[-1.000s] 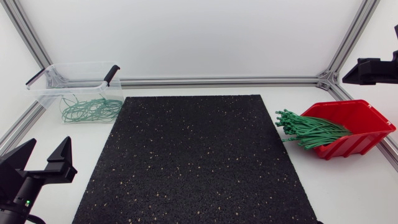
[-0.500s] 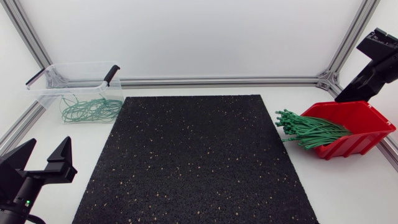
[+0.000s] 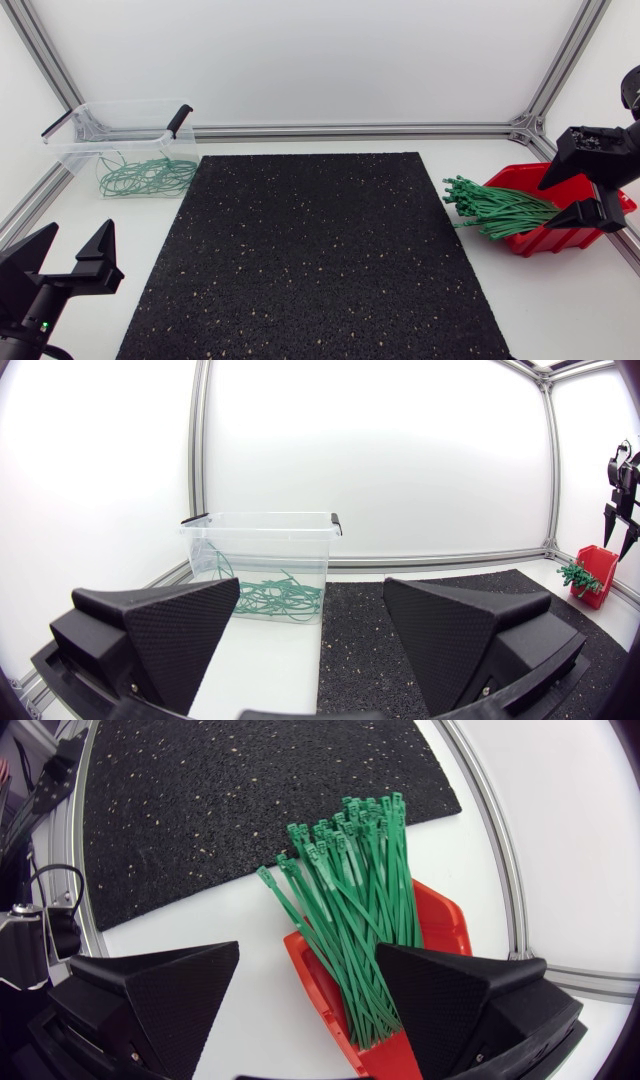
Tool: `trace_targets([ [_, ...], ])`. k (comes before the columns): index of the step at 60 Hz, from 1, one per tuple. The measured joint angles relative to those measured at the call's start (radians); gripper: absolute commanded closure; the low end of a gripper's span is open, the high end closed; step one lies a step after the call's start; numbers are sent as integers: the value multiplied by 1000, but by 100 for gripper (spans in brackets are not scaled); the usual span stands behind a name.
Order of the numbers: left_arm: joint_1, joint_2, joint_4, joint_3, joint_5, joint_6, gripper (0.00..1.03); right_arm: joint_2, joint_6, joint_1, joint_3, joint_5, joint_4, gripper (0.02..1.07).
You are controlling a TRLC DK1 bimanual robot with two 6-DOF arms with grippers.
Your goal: Take a green cable tie from the red box, thread the tail through the head to close it, then place it in the transparent bin on the left.
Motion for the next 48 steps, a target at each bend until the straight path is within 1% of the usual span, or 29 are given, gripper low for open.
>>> trace_targets([
  [5, 0, 0, 0, 0, 0, 0, 3, -32, -43, 14, -40, 3, 13, 7],
  [11, 0, 0, 0, 0, 0, 0, 3, -85, -79, 48, -105, 7, 59, 8],
  [14, 0, 0, 0, 0, 0, 0, 3, -105, -88, 64, -132, 7, 80, 15],
  [18, 0, 0, 0, 0, 0, 0, 3, -119, -90, 89, -164, 17, 94, 18],
  [25, 0, 0, 0, 0, 0, 0, 3, -125, -90, 121, -232, 37, 148, 31],
  [30, 0, 0, 0, 0, 0, 0, 3, -125, -90, 132, -272, 45, 189, 35],
  [36, 0, 0, 0, 0, 0, 0, 3, -125, -90, 135, -303, 52, 232, 36],
  [40, 0, 0, 0, 0, 0, 0, 3, -125, -90, 137, -317, 57, 261, 45],
  [42, 0, 0, 0, 0, 0, 0, 3, -125, -90, 137, -323, 63, 278, 48],
  [48, 0, 0, 0, 0, 0, 0, 3, -124, -90, 137, -332, 64, 297, 48],
])
